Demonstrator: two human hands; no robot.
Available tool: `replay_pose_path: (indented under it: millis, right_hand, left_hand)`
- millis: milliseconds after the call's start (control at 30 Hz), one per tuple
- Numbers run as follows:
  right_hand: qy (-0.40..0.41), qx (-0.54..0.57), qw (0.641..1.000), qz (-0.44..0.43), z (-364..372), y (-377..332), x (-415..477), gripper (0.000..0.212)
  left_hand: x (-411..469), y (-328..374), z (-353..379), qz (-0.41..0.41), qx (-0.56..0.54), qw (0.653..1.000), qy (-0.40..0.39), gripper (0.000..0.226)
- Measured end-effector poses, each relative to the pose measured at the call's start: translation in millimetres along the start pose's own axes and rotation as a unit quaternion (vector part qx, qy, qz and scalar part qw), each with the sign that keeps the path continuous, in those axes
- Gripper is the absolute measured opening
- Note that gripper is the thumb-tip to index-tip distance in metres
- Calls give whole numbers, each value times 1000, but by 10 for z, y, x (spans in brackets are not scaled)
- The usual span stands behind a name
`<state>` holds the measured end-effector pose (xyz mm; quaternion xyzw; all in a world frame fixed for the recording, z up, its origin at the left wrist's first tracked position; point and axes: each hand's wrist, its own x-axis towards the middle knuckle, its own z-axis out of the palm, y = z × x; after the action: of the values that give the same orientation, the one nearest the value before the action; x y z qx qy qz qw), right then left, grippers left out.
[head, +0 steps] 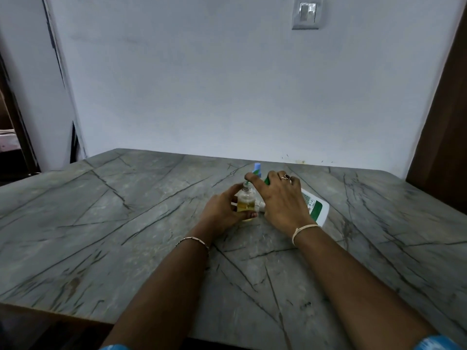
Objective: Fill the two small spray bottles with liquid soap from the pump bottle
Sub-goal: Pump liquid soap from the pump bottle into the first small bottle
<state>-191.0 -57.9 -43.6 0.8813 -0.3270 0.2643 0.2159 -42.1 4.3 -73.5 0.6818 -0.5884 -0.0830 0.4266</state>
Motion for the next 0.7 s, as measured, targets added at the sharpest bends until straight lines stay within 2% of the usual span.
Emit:
replay_pose_path:
  millis: [167, 467, 700]
  right_hand:
    - [11, 1, 1000, 6, -9, -16, 8, 70]
    - [15, -5, 1000, -2, 76, 19, -6, 80]
    - [12, 0, 1000, 10, 56, -9, 30, 74]
  left_hand:
    - [0, 6, 1, -1, -5, 1000, -4, 82]
    - [-1, 13, -2, -9, -4, 1000, 2, 84]
    - [-14, 30, -8, -7, 0, 1000, -5, 82]
